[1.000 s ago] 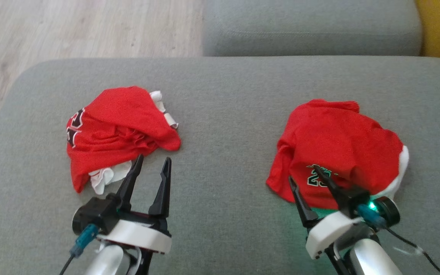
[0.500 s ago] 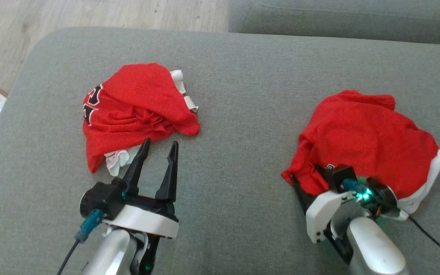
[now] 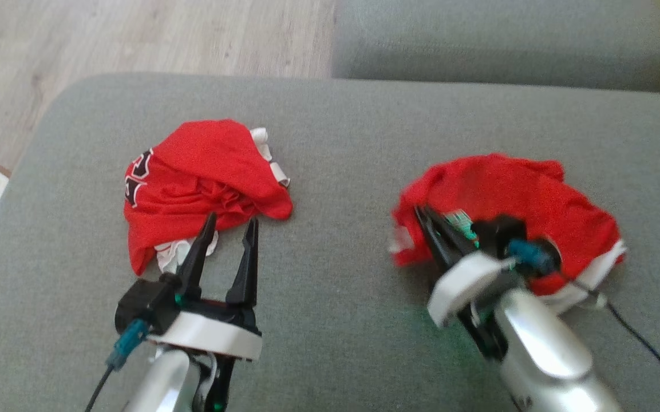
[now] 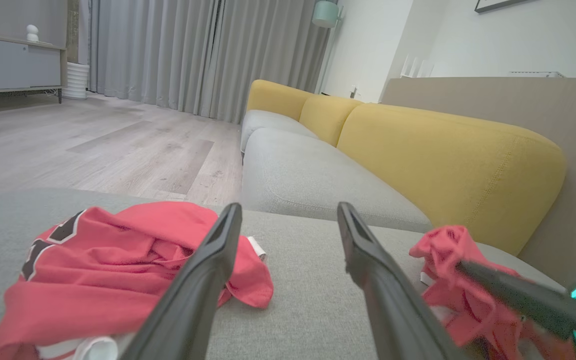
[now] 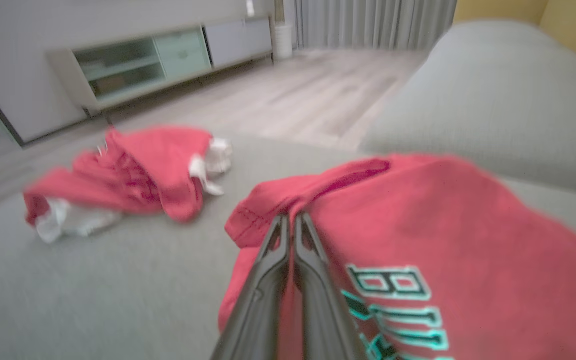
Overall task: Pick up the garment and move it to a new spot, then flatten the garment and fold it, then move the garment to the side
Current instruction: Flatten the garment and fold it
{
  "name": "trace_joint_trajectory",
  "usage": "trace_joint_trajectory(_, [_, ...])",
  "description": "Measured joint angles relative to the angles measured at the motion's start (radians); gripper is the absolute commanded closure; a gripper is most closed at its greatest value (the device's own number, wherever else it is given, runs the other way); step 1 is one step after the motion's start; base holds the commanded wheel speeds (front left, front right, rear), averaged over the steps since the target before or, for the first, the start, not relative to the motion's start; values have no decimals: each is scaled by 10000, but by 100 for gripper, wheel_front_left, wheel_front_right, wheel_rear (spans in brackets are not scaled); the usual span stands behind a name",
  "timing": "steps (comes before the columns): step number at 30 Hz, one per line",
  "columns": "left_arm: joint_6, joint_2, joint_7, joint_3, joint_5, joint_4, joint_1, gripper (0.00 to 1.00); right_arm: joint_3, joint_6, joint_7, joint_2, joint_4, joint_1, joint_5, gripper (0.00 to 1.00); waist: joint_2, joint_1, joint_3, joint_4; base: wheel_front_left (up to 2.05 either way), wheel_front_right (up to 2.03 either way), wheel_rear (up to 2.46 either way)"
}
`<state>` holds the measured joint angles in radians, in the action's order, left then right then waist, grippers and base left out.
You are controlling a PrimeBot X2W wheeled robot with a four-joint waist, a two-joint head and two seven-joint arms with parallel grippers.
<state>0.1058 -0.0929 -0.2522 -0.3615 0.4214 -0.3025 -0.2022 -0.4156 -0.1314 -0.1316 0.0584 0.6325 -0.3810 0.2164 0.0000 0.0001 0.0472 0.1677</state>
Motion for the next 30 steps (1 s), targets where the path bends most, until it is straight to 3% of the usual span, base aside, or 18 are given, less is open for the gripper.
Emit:
trace_joint_trajectory(5, [8,27,0,184,2,-65,554,0,-849,0,-192,23,-1241,-1139,2117,100,0,-2,-518,-63,0,0,0])
trace_joint_trajectory(8, [17,-15,0,374,2,-54,813,0,-790,0,-293,13,-2042,-1707,3384,100,0,-2,-730,-108,0,0,0])
trace_joint_trajectory(12, [86,-59,0,558,2,40,977,0,326,0,-286,15,-2441,-2086,4631,100,0,-2,-833,-267,0,0,0])
trace_joint_trajectory(18, [88,-48,0,556,-4,157,1055,0,2750,0,1081,65,-1595,-927,4412,100,0,-2,-755,-572,0,0,0])
trace_joint_trajectory(19, [90,-36,0,539,-23,169,1054,0,3246,0,1331,94,-1273,-490,4370,60,0,-2,-708,-621,0,0,0])
trace_joint_trajectory(20, [92,-25,0,522,-77,184,1051,0,3762,0,1392,173,-871,-48,4079,0,0,-2,-647,-671,0,0,0])
trace_joint_trajectory(25, [100,6,0,391,-178,199,941,0,5854,0,1720,420,395,1007,2531,0,0,-1,-343,-948,0,0,0])
trace_joint_trajectory(30, [104,-2,0,405,-194,194,707,0,6347,0,1701,92,-155,635,1379,0,0,0,-172,-1310,0,0,0])
